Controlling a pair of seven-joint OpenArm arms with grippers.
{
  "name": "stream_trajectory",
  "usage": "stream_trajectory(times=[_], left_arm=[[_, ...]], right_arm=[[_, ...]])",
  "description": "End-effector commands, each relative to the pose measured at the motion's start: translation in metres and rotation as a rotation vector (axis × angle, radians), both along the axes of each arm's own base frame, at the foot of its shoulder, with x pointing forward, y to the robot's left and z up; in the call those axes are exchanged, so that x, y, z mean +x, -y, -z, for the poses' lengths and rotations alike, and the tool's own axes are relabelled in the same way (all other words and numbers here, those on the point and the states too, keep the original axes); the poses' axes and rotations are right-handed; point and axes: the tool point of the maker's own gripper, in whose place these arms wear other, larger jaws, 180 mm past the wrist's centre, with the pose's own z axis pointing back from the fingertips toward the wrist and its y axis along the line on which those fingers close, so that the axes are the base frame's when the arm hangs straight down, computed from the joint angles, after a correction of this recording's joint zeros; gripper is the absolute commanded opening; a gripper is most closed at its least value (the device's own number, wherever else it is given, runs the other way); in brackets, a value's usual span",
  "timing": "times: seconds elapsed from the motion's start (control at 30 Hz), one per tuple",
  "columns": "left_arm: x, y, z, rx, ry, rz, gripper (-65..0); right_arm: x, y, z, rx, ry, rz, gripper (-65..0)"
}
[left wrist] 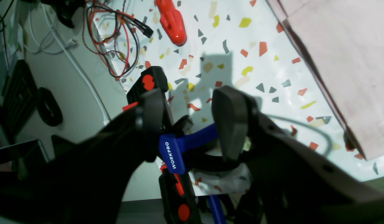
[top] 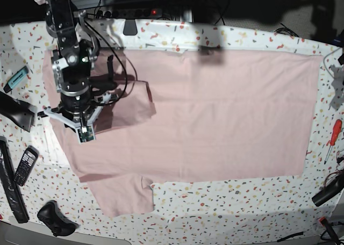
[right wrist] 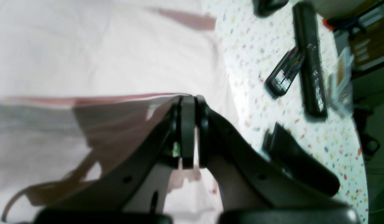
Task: Fold the T-shirt properly
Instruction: 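Drag the folded layer with the right gripper toward the collar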
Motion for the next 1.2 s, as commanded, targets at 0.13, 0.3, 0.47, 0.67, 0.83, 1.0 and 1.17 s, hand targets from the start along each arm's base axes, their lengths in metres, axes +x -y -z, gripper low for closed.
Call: stream_trajectory(times=[0.13, 0.3, 0.47, 0.67, 0.83, 1.0, 1.17], left_arm=[[0.009, -0.009, -0.017, 0.034, 0.034, 0.0, -36.6], [0.009, -0.009, -0.017, 0.034, 0.034, 0.0, -36.6], [0.009, -0.009, -0.017, 0.034, 0.034, 0.0, -36.6], [0.009, -0.008, -0.018, 0.031, 0.038, 0.003, -36.6], [0.01, -0.007, -0.018, 0.027, 0.045, 0.009, -36.6], [0.012, -0.005, -0.019, 0.02, 0.056, 0.016, -36.6], [0.012, -0.005, -0.019, 0.02, 0.056, 0.016, -36.6]], right_arm=[[0.019, 0.006, -0.024, -0.022, 0.083, 0.007, -65.0], [0.029, 0.005, -0.038, -0.011, 0.127, 0.018, -65.0], [0.023, -0.007, -0.027, 0.038, 0.102, 0.024, -65.0], [-0.01, -0.018, -0.02, 0.016, 0.064, 0.059, -65.0], [-0.049, -0.028, -0.023, 0.065, 0.027, 0.064, -65.0], [-0.079, -0.044, -0.003, 0.145, -0.061, 0.044, -65.0], [-0.096, -0.077, 0.015, 0.196, -0.142, -0.037, -65.0]])
